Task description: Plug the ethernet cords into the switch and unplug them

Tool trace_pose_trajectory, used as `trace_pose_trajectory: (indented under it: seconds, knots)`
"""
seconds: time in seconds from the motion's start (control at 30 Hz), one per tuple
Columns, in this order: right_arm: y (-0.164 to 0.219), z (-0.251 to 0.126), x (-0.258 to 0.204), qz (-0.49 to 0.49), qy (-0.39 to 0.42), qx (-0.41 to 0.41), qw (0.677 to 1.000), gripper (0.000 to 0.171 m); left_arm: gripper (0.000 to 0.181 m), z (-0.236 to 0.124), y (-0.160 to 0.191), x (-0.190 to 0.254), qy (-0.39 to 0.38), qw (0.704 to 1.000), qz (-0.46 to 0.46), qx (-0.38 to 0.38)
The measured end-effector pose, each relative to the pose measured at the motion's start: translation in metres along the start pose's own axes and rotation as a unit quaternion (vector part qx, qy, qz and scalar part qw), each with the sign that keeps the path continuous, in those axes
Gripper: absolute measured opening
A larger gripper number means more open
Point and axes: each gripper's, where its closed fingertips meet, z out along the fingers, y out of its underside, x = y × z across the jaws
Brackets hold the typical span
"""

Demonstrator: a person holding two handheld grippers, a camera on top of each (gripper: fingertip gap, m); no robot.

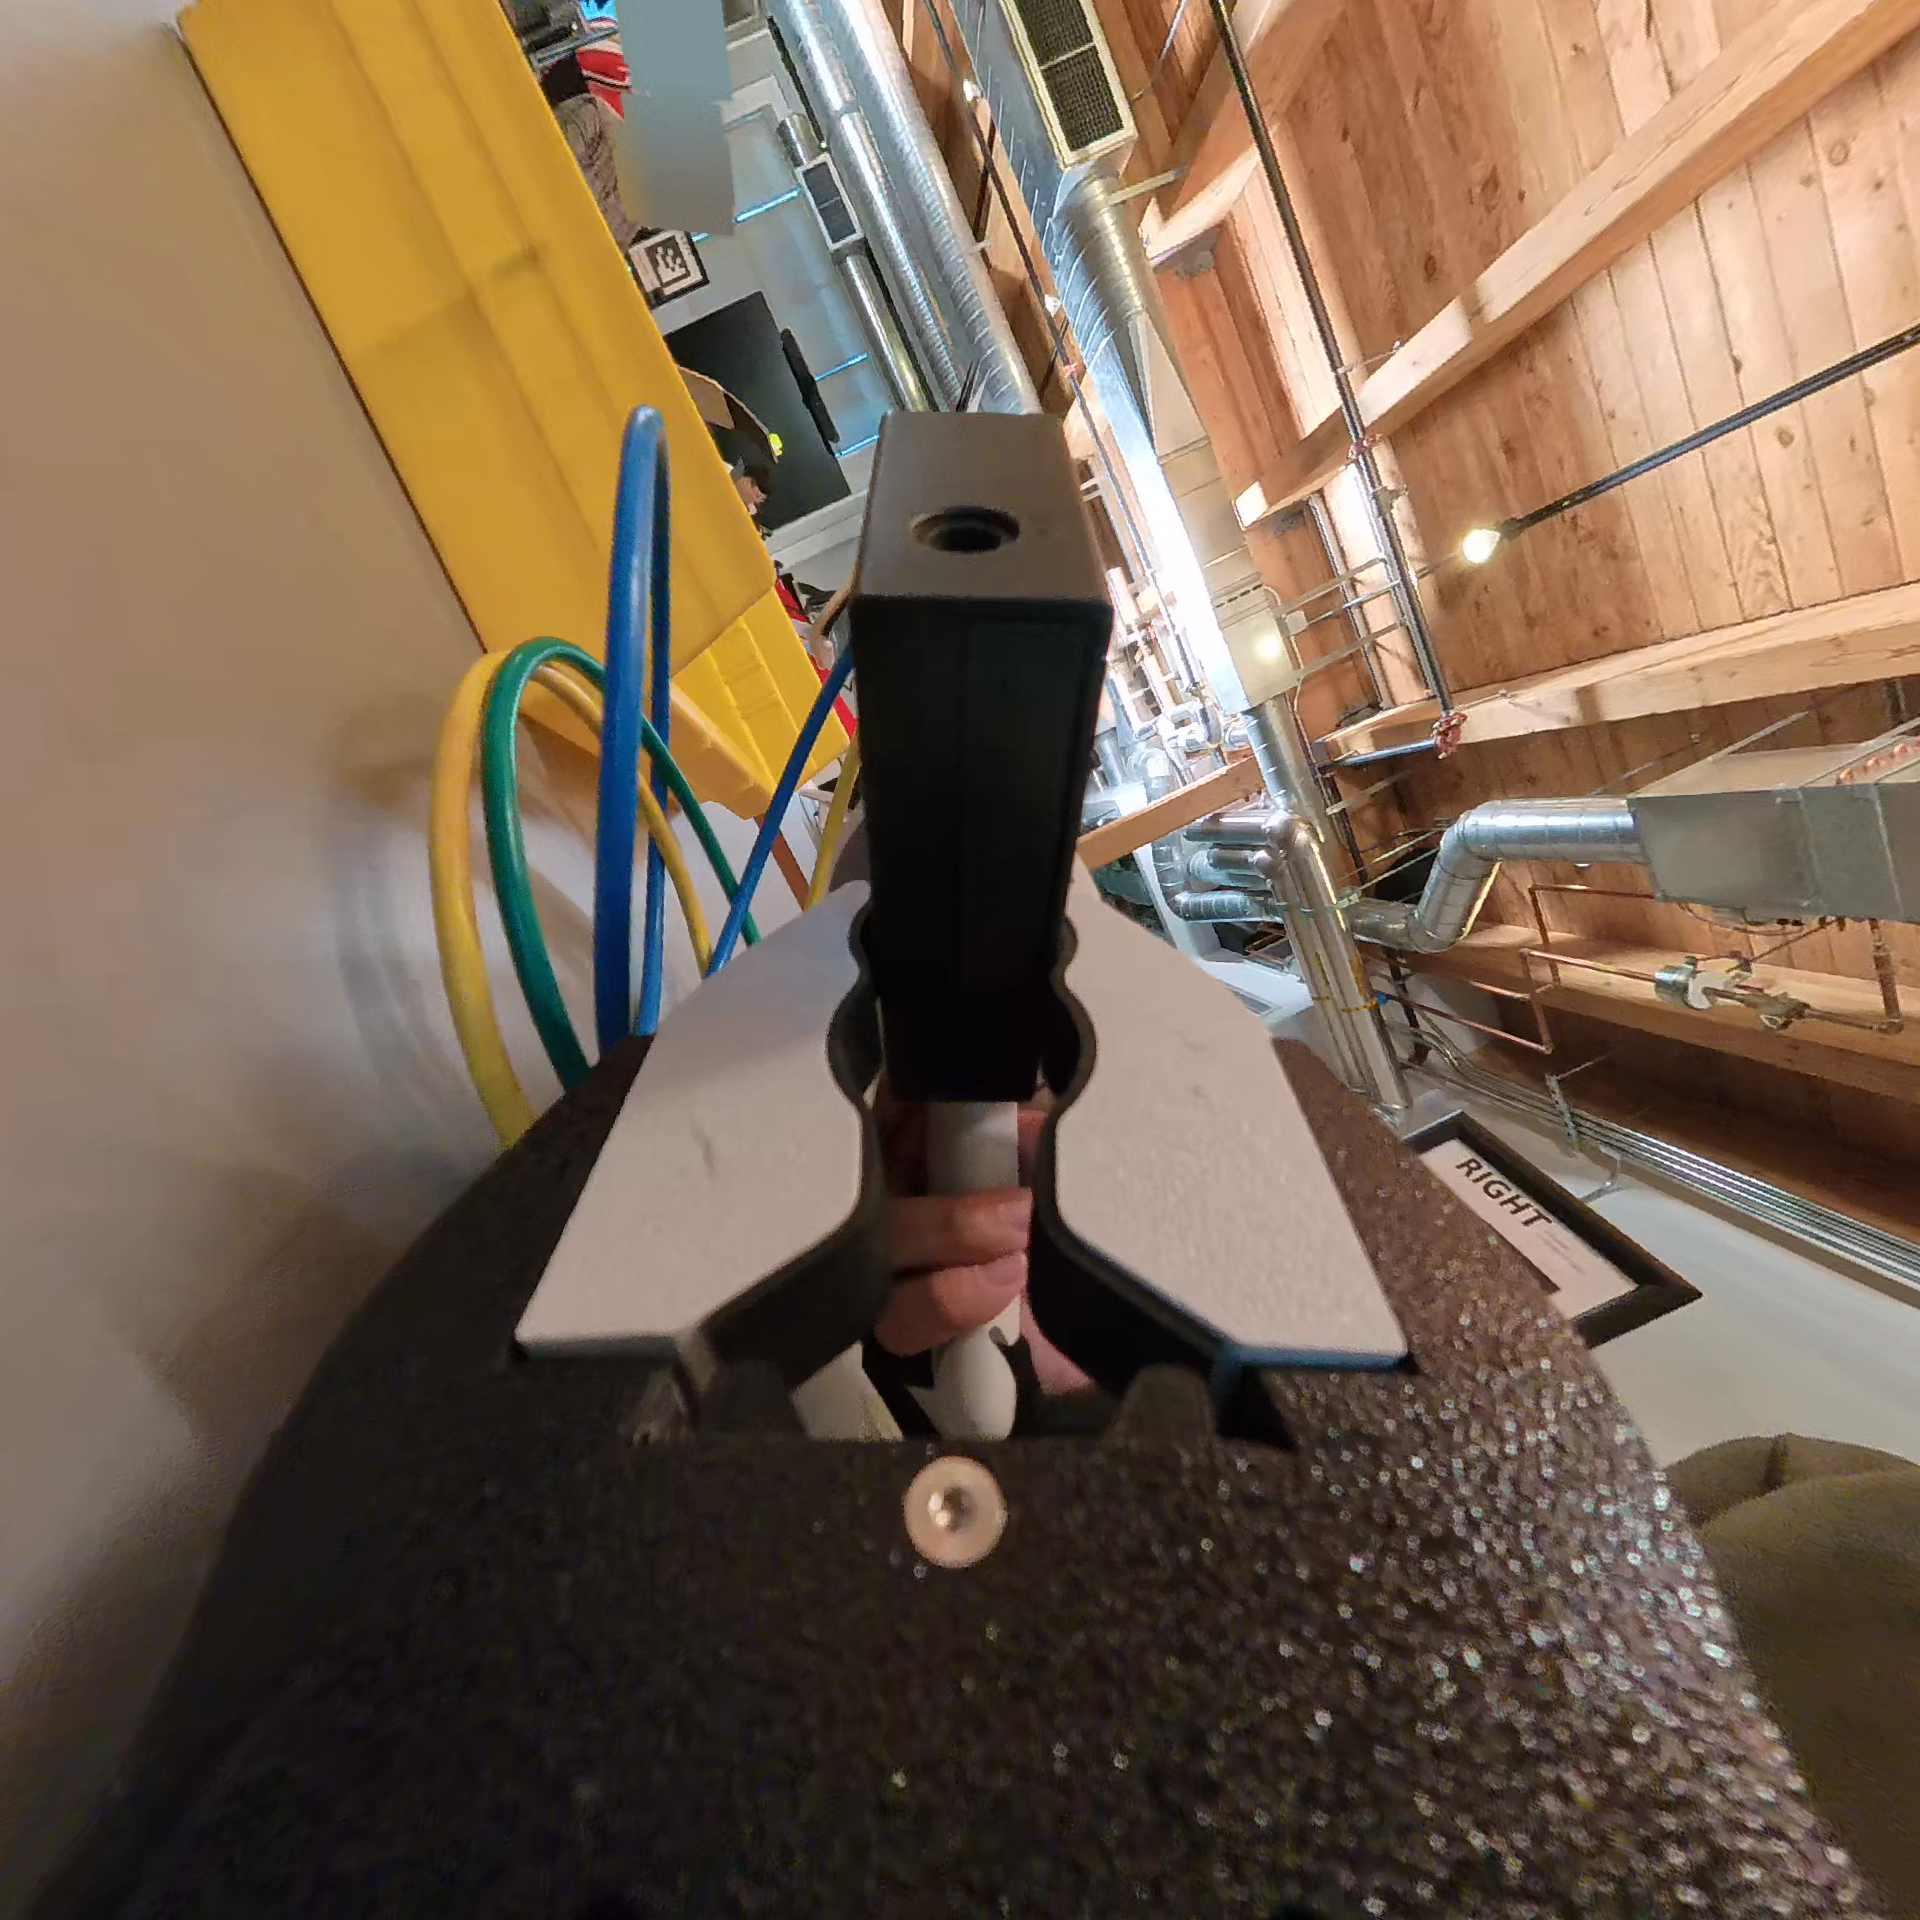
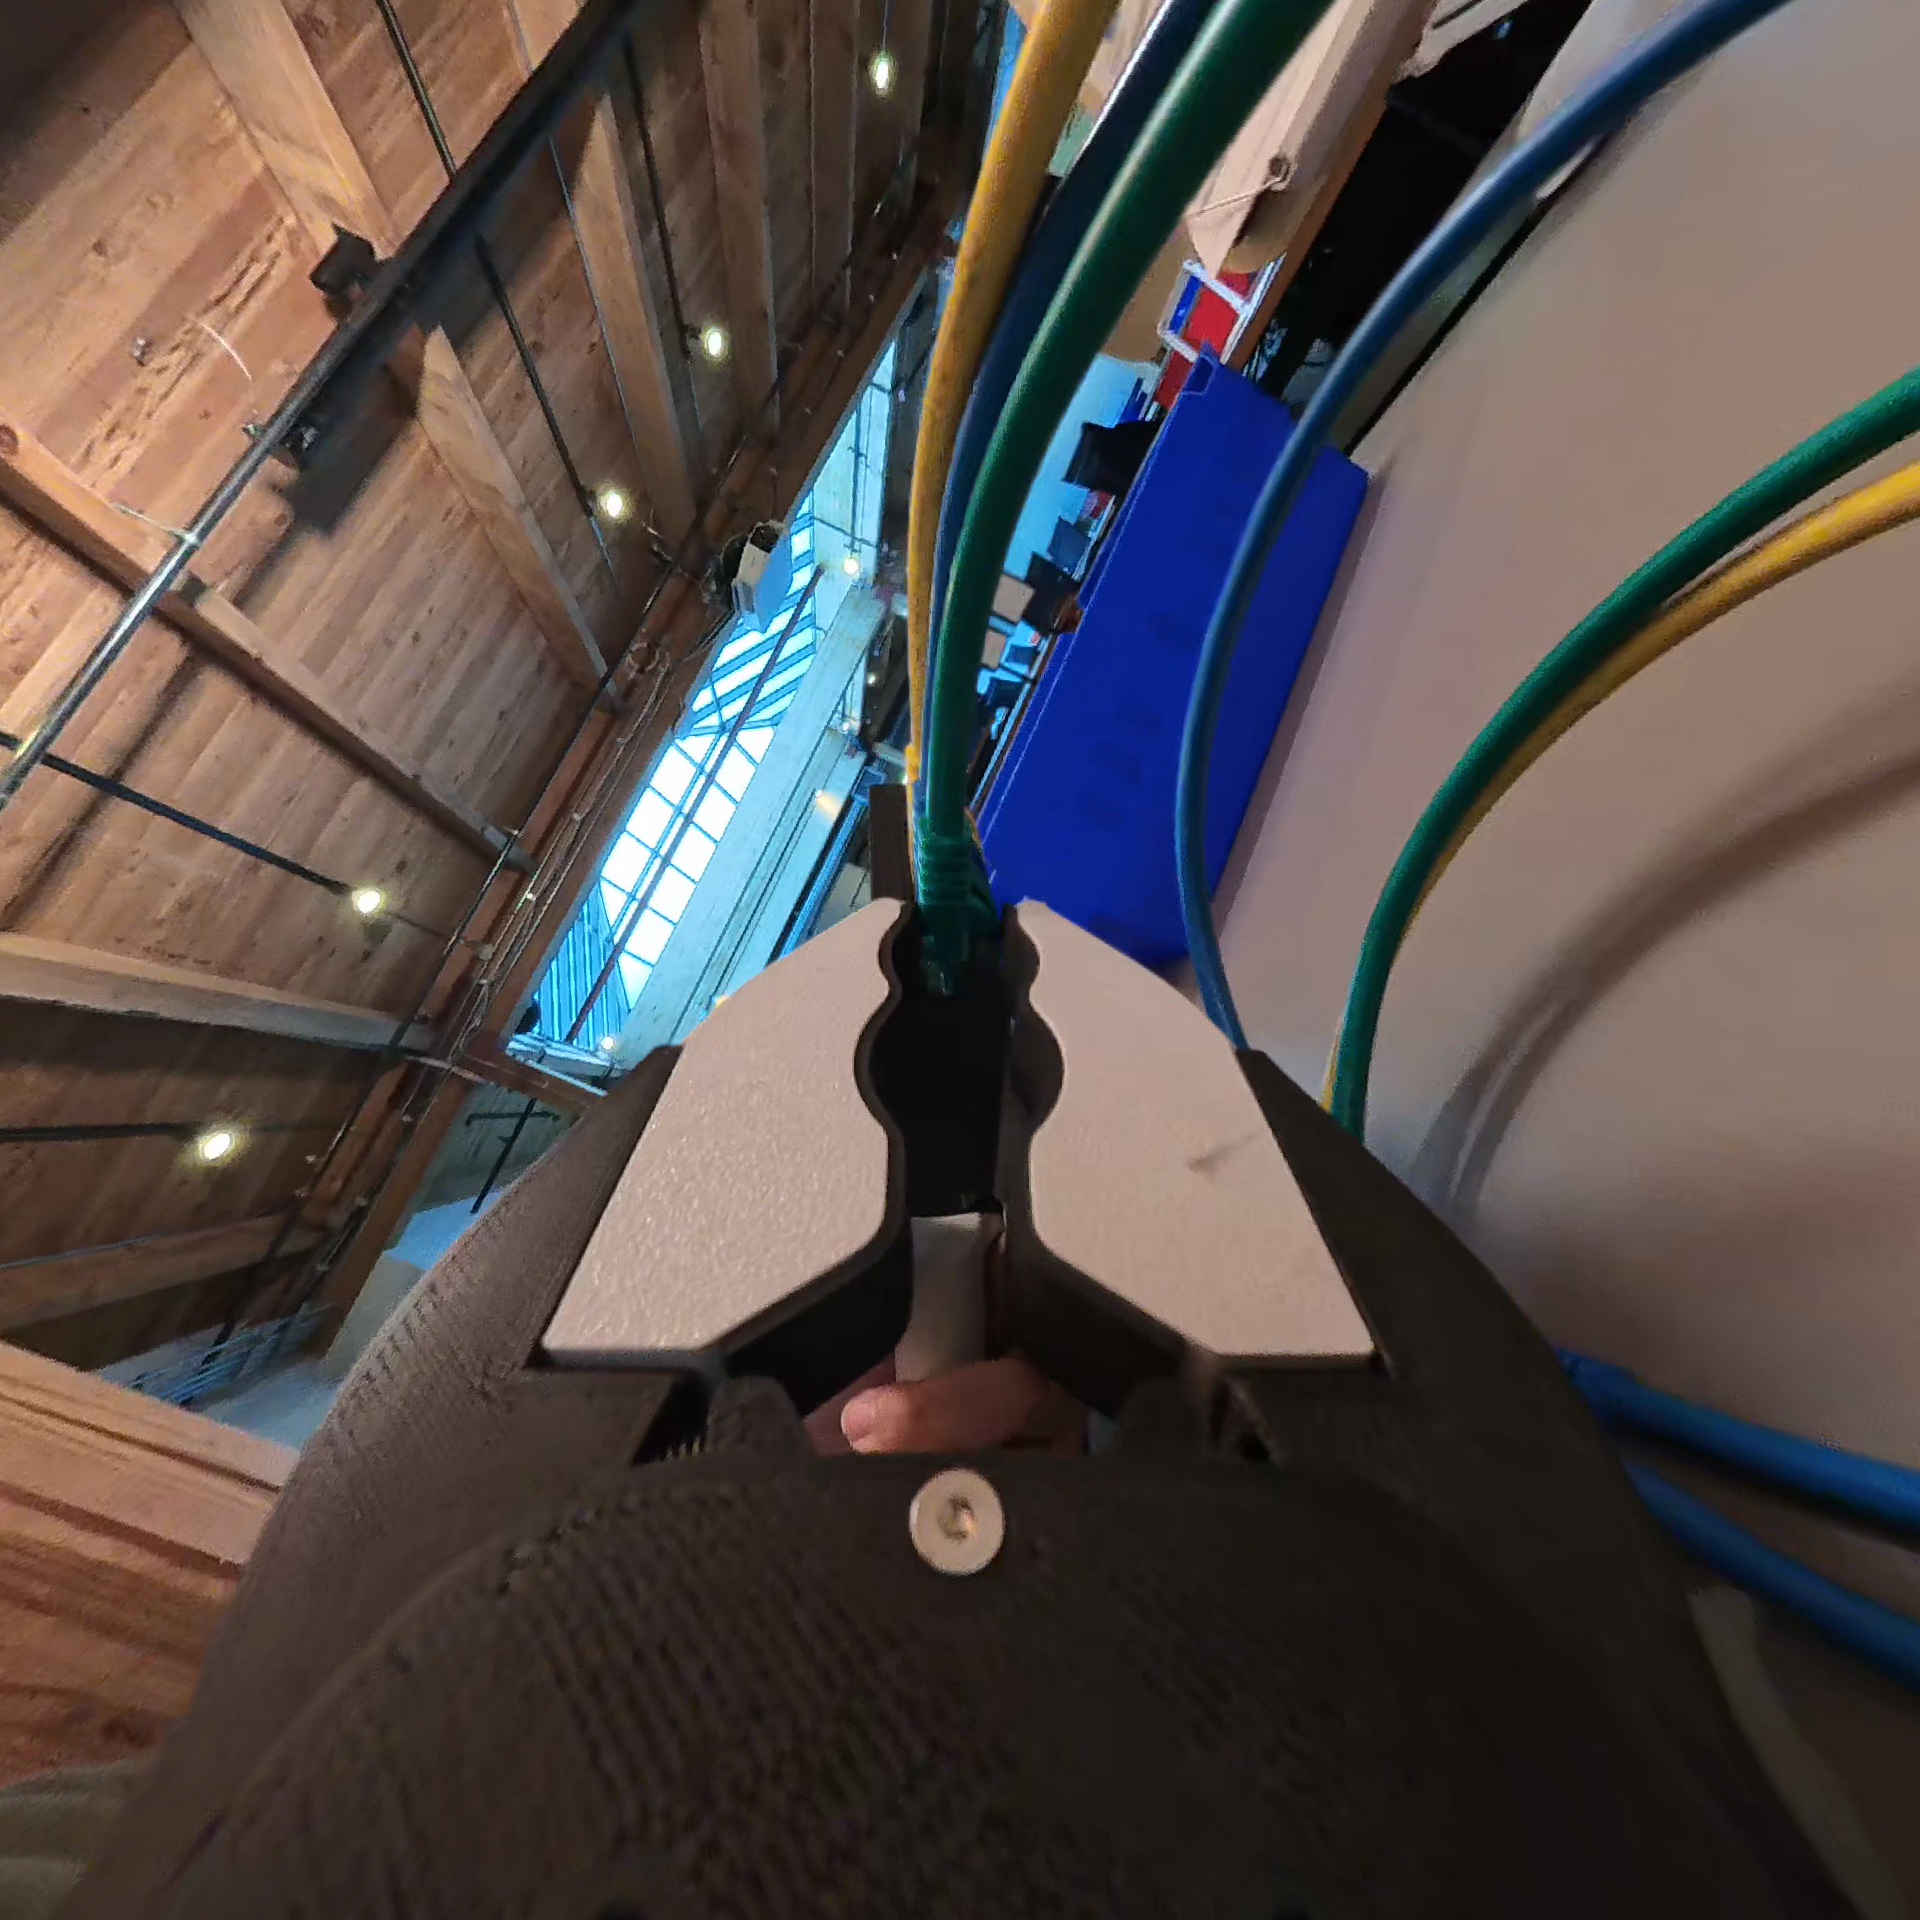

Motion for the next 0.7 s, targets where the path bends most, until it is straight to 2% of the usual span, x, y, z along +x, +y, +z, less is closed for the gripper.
trace_pose_trajectory:
  seconds: [0.1,0.33,0.7]
  knots:
    - [0.0041,0.0008,-0.0009,0.009,-0.005,-0.023,1.000,0.015,0.027,-0.0001,-0.0026,0.0015,-0.003,1.000,0.003,0.008]
    - [0.0052,0.0027,0.0003,0.040,-0.015,-0.006,0.999,0.014,0.027,-0.0006,-0.0042,0.0000,-0.008,1.000,0.005,0.020]
    - [0.0039,0.0035,0.0022,0.001,-0.002,-0.011,1.000,0.015,0.027,0.0014,-0.0032,-0.0025,-0.010,0.999,0.023,0.039]
